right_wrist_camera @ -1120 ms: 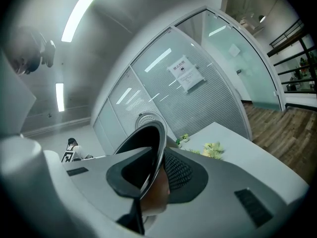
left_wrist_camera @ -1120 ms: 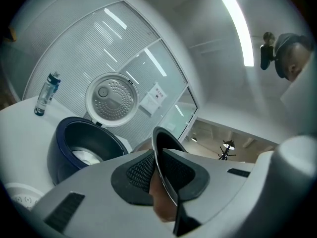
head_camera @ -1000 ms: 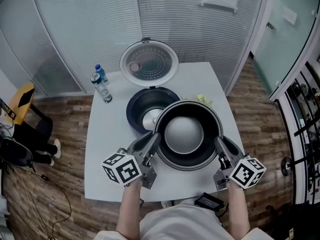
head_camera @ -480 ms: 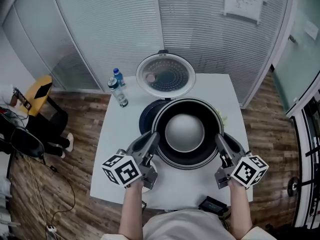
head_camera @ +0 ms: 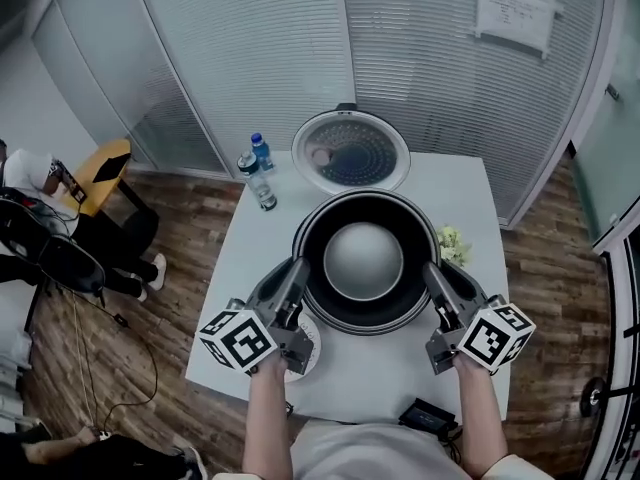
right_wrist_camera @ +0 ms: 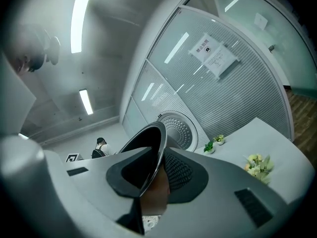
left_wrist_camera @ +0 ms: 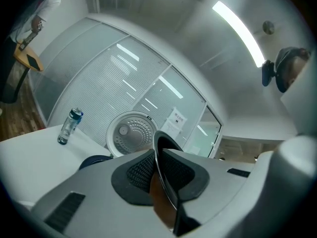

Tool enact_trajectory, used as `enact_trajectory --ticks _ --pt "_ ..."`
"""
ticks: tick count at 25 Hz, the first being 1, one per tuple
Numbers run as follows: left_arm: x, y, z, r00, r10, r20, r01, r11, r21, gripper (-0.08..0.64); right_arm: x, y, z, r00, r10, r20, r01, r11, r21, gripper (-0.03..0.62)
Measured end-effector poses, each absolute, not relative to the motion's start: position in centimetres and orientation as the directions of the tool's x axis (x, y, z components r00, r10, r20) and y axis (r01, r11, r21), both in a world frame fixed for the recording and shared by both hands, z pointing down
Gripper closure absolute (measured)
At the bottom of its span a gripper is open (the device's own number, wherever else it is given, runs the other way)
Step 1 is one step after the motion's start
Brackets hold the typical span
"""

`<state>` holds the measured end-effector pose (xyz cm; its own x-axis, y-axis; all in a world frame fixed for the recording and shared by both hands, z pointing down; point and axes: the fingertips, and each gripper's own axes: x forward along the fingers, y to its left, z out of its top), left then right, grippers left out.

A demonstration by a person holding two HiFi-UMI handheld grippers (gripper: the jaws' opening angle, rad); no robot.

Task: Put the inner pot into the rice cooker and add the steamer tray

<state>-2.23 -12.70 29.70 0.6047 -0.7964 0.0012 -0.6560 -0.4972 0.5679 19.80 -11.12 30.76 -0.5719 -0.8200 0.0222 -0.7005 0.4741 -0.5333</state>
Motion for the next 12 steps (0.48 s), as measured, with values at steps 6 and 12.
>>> enact_trajectory --ticks 6,12 --pt "-3.9 -14.1 30.5 0.581 -0.814 0.011 -0.665 -0.467 0.583 0.512 18.2 -12.8 31.4 -0.598 -0.801 0.029 -0.683 0.489 -0.543 0.508" --pt "-5.1 -16.1 31.0 0.58 -0.814 0.008 -0.663 -0.467 0.585 0.514 17.0 -14.9 32.1 -0.594 -0.804 0.034 -0.684 0.483 -0.547 0.508"
